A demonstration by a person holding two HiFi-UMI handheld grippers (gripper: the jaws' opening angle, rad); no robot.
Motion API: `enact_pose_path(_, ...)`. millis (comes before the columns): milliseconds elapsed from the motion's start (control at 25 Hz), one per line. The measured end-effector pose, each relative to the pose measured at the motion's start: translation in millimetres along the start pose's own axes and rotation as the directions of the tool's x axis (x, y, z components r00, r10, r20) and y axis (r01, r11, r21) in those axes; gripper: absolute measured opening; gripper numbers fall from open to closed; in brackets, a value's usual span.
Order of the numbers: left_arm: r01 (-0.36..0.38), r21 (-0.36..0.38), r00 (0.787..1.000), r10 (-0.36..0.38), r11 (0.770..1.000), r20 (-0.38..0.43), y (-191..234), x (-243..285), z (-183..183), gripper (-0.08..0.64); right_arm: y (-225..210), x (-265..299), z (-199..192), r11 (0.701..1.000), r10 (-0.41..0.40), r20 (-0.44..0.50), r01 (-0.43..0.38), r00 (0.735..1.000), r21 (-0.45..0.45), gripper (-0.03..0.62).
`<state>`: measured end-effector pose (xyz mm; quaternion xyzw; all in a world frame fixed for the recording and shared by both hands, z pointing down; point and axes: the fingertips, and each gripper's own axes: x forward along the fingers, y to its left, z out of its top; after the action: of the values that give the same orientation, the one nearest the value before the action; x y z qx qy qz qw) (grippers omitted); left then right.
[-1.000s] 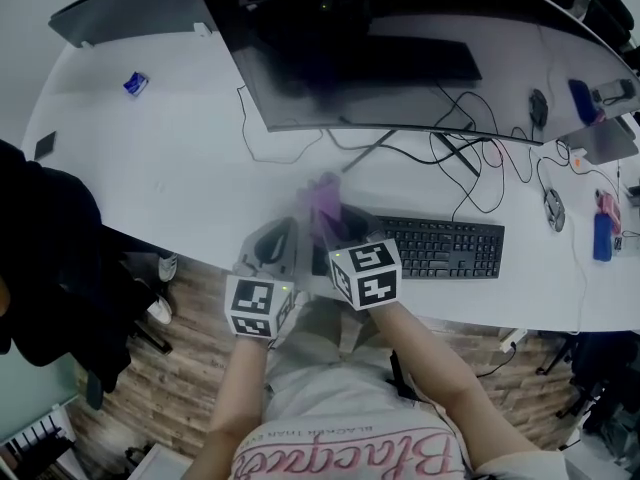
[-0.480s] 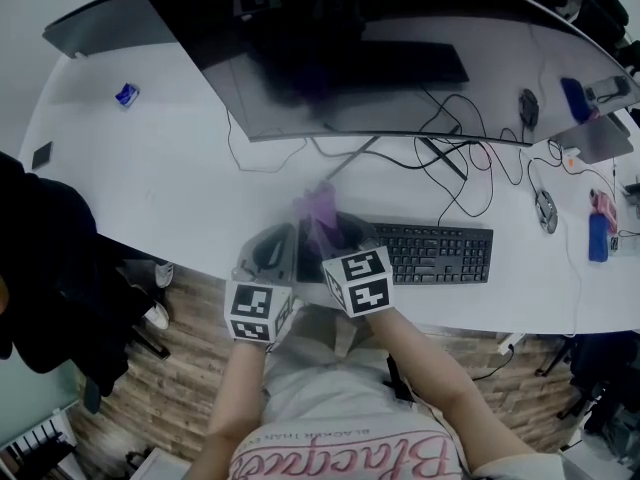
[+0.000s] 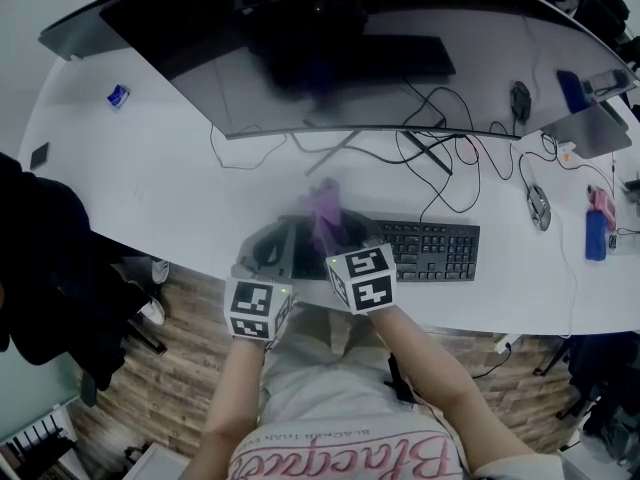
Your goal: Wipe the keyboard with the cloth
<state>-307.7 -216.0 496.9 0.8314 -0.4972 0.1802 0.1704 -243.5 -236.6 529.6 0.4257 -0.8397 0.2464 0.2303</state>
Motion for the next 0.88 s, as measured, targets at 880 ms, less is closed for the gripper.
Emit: enact_pose_path(880,0.000,0.027,1.000,0.001,1.000,-0.018,-89,37,8,0.006,-79,-52,-20,1.000,-0.012,0.011,0.012,1.000,0.027,0.089)
